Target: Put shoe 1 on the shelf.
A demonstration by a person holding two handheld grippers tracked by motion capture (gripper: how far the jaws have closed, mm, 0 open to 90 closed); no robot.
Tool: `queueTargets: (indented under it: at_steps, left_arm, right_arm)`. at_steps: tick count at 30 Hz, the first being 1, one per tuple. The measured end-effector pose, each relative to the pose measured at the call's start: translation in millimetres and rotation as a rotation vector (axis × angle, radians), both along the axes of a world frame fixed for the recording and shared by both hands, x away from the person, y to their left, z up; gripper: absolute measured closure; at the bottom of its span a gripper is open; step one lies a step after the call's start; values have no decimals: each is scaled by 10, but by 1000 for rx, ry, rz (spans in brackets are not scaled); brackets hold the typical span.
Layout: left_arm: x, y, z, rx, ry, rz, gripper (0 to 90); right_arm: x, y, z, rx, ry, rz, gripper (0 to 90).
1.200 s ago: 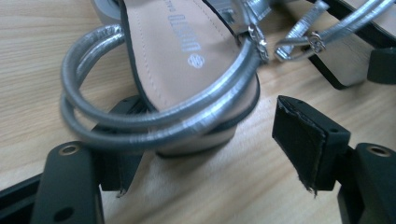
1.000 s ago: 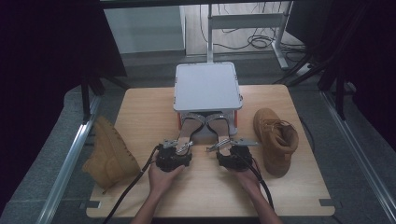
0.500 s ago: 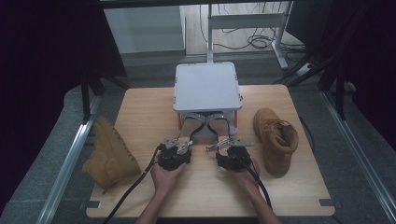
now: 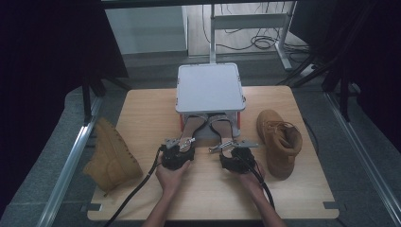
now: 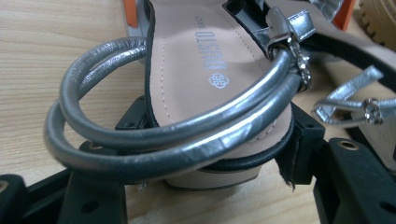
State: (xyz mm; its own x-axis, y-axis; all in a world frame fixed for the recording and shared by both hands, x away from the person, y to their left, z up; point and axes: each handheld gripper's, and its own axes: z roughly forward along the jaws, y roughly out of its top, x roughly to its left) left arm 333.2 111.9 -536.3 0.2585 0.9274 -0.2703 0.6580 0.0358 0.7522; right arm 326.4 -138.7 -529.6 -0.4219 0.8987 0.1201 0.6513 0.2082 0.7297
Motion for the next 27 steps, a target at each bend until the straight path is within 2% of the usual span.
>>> queueTargets:
  at_steps: [6,11,18,27]
  left_arm:
    - [67,-25,7,-16,8,15,395]
    - [133,-14,24,-51,10,39,397]
    - [218,-44,34,-44,6,56,399]
    - [332,-87,21,-61,3,85,401]
  right_arm:
    - [-1,-3,1,1,1,-2,346]
    - [-1,-5,1,2,2,-1,346]
    - [-1,-6,2,1,3,0,346]
    - [-3,-4,1,1,1,-2,347]
